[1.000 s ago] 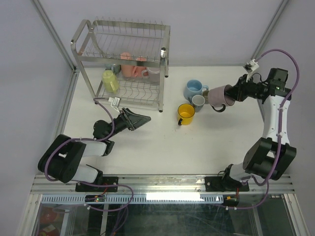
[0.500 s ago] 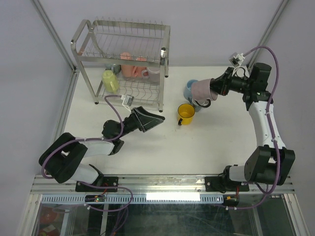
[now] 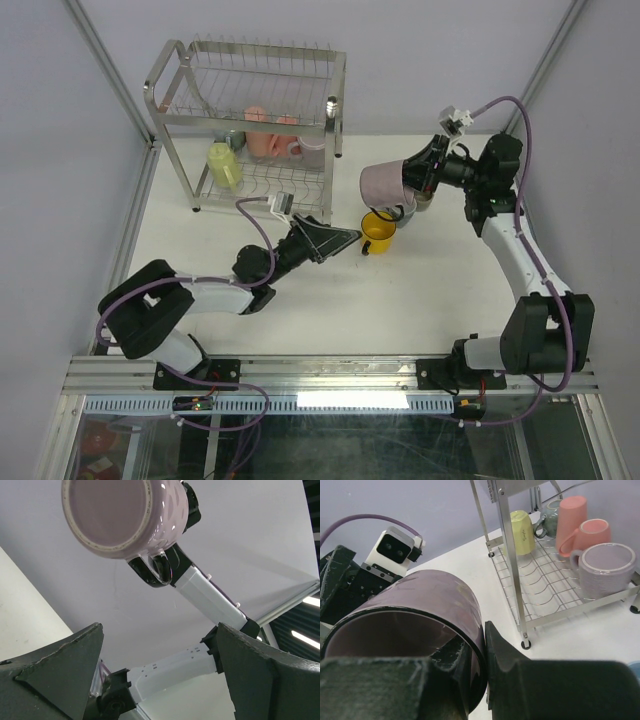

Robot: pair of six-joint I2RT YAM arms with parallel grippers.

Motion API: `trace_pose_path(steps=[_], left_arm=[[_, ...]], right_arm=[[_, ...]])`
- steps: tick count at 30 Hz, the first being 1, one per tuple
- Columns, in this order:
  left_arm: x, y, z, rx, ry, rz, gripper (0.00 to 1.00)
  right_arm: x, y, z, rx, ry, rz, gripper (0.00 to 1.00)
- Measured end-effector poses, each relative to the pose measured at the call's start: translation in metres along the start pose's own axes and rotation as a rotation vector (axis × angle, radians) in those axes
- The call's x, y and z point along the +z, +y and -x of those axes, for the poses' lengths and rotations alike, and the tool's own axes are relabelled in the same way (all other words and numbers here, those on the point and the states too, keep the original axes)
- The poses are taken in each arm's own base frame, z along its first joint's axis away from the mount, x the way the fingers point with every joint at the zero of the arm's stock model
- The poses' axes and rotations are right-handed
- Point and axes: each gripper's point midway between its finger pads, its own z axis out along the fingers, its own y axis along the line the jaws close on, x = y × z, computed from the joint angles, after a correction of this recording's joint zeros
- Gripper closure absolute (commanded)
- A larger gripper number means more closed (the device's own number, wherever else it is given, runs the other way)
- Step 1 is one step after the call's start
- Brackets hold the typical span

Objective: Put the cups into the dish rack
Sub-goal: Pick up the cup at the center of the board.

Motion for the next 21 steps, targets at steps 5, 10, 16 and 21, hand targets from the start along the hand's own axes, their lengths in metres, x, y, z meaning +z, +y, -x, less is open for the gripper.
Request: trace_pose_path(steps=[5, 10, 16, 21], left_arm=[[0.017, -0.001, -0.006, -0.032, -0.029, -0.006, 0.08], [0.034, -0.004, -0.012, -0.055, -0.056, -0.018, 0.10], [0.049, 0.004, -0.021, -0.088, -0.074, -0.005, 0.11], [0.062, 0.002, -0.023, -0.112, -0.090, -0.020, 0.22]], right_arm=[[0.002, 0.001, -0.004, 0.011, -0.046, 0.011, 1.00], [0.001, 0.005, -0.008, 0.004, -0.082, 0.022, 1.00], [-0.001, 0.015, -0.004, -0.039, -0.129, 0.038, 1.00], [-0.001, 0.023, -0.004, -0.072, -0.155, 0.060, 1.00]])
